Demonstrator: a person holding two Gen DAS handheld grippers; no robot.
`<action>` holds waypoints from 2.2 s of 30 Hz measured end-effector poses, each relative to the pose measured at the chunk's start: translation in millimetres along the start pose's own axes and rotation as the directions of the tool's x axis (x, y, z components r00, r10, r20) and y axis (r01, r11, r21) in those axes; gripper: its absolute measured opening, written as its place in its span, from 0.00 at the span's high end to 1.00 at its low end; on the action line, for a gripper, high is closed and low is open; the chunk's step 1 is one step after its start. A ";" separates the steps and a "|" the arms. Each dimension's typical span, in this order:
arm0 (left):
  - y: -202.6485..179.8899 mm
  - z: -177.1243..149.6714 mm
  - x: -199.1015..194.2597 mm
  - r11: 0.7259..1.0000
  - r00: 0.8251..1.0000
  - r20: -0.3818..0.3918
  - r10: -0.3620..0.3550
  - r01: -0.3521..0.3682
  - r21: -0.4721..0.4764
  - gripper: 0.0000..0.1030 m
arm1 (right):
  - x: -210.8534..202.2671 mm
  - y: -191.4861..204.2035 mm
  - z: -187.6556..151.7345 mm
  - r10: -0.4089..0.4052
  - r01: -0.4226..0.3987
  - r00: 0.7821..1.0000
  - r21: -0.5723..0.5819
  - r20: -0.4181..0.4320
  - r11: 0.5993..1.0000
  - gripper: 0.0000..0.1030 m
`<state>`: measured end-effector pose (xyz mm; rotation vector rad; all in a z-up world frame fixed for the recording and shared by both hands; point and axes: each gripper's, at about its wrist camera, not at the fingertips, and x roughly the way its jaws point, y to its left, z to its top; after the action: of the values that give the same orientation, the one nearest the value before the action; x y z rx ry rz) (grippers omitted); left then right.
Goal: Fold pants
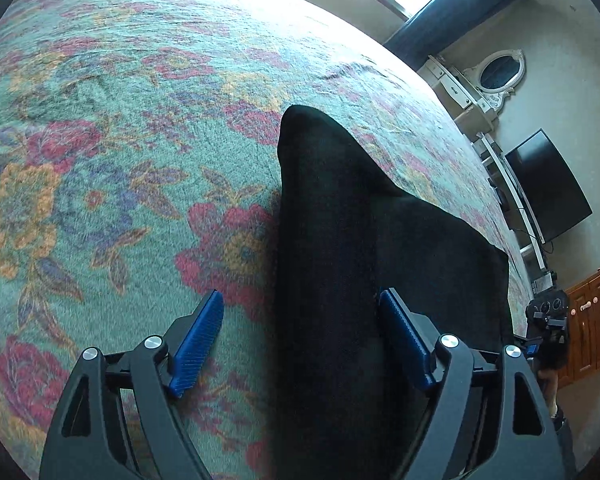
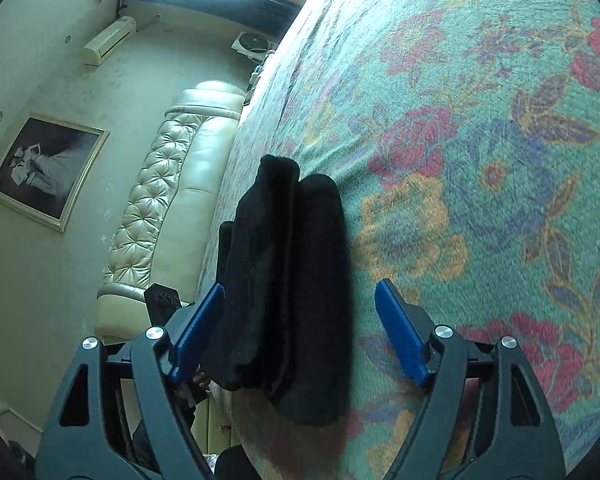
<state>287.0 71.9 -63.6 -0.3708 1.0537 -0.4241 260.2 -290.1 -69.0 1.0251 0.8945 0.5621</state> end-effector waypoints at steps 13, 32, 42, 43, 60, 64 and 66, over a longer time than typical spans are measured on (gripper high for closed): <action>44.9 -62.3 -58.9 0.985 0.998 0.048 -0.035 0.042 -0.167 0.21 | 19.9 26.7 -60.8 -0.022 0.015 0.992 -0.056 -0.126 0.998 0.14; 0.3 -70.3 -40.3 0.973 0.985 -0.011 -0.173 0.170 -0.155 0.33 | 1.6 2.7 -69.8 -0.014 0.016 0.998 0.027 -0.062 1.000 0.77; -0.6 -83.6 -36.4 0.983 0.984 0.032 -0.174 0.176 -0.055 0.31 | -2.3 -23.9 -73.2 0.049 -0.045 0.998 0.106 -0.040 0.993 0.76; 1.7 -84.9 -38.2 0.983 0.984 0.037 -0.175 0.177 -0.056 0.29 | -4.4 -25.6 -73.7 0.055 -0.051 0.998 0.108 -0.040 0.993 0.75; 6.2 -98.8 -54.5 0.996 0.997 0.057 -0.052 0.055 -0.063 0.17 | -62.4 -33.5 -100.6 0.050 -0.058 0.997 0.165 0.055 0.985 0.58; -1.3 -108.3 -63.3 0.998 0.997 0.068 0.032 -0.029 -0.048 0.17 | -64.7 -22.5 -111.8 0.008 -0.018 0.998 0.139 0.069 0.990 0.51; -8.1 -112.6 -67.5 0.997 0.995 0.073 0.073 -0.070 -0.040 0.17 | -64.2 -15.2 -116.9 -0.015 0.006 0.997 0.119 0.073 0.993 0.46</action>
<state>156.6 88.7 -59.3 -0.3781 1.0004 -0.3250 127.0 -289.0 -86.1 1.1408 0.8753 0.4639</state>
